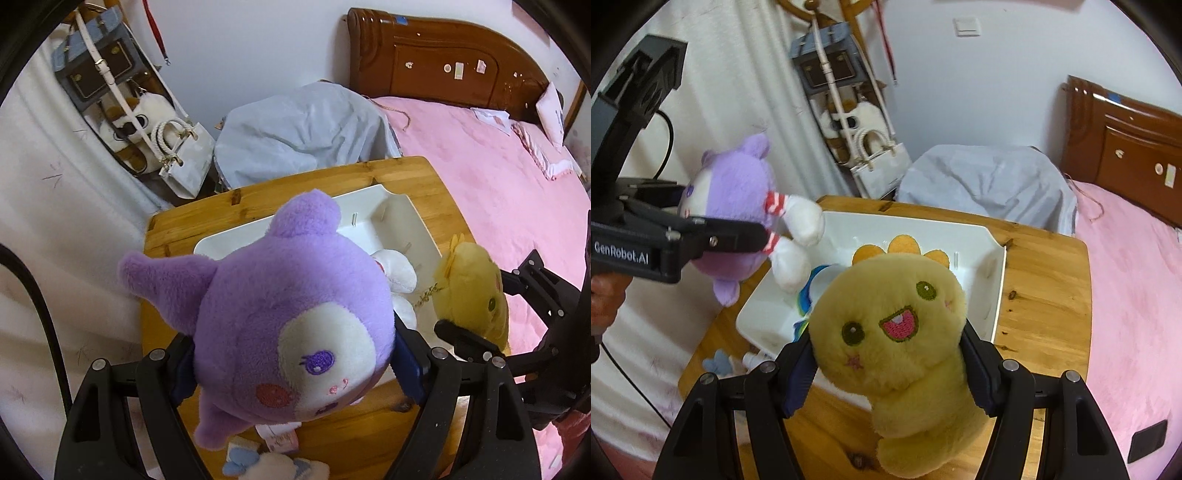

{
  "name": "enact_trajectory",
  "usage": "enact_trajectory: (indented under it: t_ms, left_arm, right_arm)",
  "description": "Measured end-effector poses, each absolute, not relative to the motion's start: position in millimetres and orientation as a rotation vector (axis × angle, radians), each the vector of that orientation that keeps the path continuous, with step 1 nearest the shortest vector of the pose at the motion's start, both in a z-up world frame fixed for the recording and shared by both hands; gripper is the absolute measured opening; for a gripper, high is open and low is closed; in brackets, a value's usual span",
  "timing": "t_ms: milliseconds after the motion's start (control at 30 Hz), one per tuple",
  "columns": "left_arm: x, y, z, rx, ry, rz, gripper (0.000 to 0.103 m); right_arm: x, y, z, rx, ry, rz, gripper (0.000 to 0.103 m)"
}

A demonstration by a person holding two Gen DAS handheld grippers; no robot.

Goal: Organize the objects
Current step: 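Lift and carry the purple doll and yellow chick over the tray, then open both tools to drop the purple doll and yellow chick into the tray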

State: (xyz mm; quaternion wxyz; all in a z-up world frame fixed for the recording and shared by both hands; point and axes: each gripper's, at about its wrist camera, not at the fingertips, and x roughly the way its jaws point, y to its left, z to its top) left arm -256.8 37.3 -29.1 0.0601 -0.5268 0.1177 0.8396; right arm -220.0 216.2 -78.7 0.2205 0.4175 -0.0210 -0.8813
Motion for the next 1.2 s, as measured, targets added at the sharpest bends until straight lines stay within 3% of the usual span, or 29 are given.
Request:
enact_trajectory:
  t_ms: [733, 900, 1200]
  left_arm:
    - [-299.3, 20.4, -72.4, -1.755, 0.384, 2.456, 0.089]
    - [-297.7, 16.3, -72.7, -1.777, 0.384, 2.489, 0.090]
    - [-284.1, 13.5, -51.0, -1.746, 0.338, 2.583, 0.090]
  right_arm:
    - [-256.2, 205.6, -101.7, 1.242, -0.161, -2.507, 0.072]
    - [-252.6, 206.0, -96.6, 1.220, -0.164, -2.524, 0.081]
    - [-242.4, 209.0, -82.5, 1.210, -0.134, -2.529, 0.081]
